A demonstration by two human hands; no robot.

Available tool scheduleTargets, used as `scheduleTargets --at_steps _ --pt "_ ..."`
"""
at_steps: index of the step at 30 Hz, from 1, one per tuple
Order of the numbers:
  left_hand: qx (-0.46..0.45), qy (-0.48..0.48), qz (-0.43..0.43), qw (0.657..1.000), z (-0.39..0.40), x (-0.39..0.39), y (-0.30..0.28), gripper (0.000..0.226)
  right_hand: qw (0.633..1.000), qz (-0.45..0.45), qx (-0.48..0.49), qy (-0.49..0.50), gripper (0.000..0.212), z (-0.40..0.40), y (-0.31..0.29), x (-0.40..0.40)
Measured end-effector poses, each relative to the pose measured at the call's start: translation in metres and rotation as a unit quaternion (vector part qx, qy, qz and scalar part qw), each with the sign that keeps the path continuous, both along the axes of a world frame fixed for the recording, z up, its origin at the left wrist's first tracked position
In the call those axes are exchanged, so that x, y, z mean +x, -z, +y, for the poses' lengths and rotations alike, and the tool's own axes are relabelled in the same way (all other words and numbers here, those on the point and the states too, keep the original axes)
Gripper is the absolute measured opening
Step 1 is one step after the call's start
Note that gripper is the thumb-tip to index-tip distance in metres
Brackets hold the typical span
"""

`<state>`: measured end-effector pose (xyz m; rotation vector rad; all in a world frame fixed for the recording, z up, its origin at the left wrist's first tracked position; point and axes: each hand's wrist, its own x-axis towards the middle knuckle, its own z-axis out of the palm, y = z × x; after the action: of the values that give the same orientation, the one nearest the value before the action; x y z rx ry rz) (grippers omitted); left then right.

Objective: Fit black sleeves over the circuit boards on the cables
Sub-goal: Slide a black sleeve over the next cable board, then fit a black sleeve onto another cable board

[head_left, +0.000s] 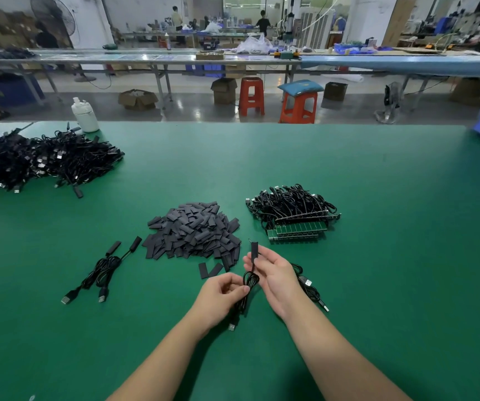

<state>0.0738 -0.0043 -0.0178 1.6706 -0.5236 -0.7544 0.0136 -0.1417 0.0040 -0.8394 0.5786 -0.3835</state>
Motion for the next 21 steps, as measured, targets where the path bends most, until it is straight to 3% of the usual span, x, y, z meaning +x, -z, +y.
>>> scheduleTargets --at_steps 8,11,13,15,17,21 --pt "0.093 -0.006 -0.102 0.99 0.004 0.007 0.004 0.008 0.973 0.097 -0.201 -0.056 0.018 -0.005 0.002 0.0" --pt "0.116 -0.022 -0.169 0.978 0.006 0.01 0.002 0.01 0.937 0.133 -0.317 -0.065 0.021 -0.008 0.006 0.0" --pt "0.123 -0.052 -0.196 0.971 0.012 0.017 -0.003 0.01 0.857 0.187 -0.474 -0.067 0.035 -0.013 0.013 -0.003" --pt "0.135 -0.082 -0.218 0.963 0.021 0.031 -0.01 0.008 0.721 0.244 -0.645 -0.073 0.043 -0.018 0.021 -0.01" --pt "0.165 -0.116 -0.267 0.942 0.033 0.051 -0.017 0.003 0.616 0.294 -0.725 -0.096 0.053 -0.021 0.032 -0.015" --pt "0.265 -0.201 -0.393 0.857 0.068 0.098 -0.021 0.013 0.519 0.36 -0.762 -0.146 0.062 -0.024 0.052 -0.026"
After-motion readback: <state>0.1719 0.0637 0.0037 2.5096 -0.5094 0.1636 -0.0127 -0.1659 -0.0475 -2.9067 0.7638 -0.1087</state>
